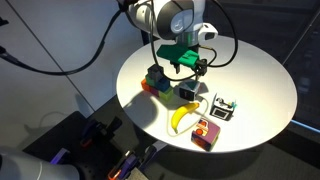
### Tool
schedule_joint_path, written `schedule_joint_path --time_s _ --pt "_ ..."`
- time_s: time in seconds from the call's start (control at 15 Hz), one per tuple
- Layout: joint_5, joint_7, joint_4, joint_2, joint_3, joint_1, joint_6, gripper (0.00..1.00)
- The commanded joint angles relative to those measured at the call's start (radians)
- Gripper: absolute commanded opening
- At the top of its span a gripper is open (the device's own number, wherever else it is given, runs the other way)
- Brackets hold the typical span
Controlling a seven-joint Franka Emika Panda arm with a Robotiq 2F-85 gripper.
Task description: Pick up the top soft block with the number one on it and place it on the table
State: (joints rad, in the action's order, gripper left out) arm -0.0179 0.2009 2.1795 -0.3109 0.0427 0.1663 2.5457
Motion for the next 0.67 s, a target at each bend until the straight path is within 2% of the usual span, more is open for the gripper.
schedule_joint_path --time_s 0.0,0.33,0.6 --pt "0.059 0.005 0.114 0.122 0.041 -0.006 -0.032 1.0" --pt "0.125 0.01 0.249 0.259 0.07 -0.009 -0.058 1.0" --pt "0.105 0.044 0.332 0.377 0.067 -0.012 -0.065 1.0"
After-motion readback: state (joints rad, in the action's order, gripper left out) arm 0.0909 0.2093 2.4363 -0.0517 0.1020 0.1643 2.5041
